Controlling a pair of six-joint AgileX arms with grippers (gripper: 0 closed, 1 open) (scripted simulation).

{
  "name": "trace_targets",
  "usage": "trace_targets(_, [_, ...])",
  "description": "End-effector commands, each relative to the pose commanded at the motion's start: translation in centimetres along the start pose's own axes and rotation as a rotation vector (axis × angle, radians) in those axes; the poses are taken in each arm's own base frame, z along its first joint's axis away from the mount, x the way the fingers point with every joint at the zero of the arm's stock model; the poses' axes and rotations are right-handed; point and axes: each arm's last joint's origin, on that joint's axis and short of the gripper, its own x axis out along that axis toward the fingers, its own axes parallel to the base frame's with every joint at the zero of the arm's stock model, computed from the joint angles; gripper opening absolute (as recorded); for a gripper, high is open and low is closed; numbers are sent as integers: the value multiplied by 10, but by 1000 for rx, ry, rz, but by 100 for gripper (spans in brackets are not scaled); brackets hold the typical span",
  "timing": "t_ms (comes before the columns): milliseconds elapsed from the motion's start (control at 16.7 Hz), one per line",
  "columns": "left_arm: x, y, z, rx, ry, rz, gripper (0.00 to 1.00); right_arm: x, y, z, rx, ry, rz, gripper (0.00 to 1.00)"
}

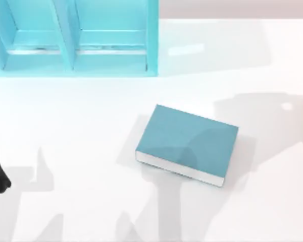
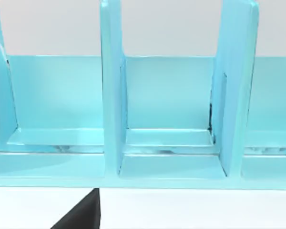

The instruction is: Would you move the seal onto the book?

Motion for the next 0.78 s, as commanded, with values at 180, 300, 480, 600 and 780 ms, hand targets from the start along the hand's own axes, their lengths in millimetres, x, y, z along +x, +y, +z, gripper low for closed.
trace_targets(180, [0, 0, 0, 0, 0, 0, 100, -26, 18, 10, 11, -29, 11, 0])
trace_targets(300, [0, 0, 0, 0, 0, 0, 100, -39, 33, 10, 21, 1, 15, 0])
trace_targets(480, [0, 0, 0, 0, 0, 0, 100, -50, 61, -2, 43, 137, 18, 0])
trace_targets(600, [0, 0, 0, 0, 0, 0, 100, -54, 80, -12, 54, 245, 11, 0])
trace_targets(780, [0, 0, 0, 0, 0, 0, 100, -63, 101, -22, 53, 327, -14, 0])
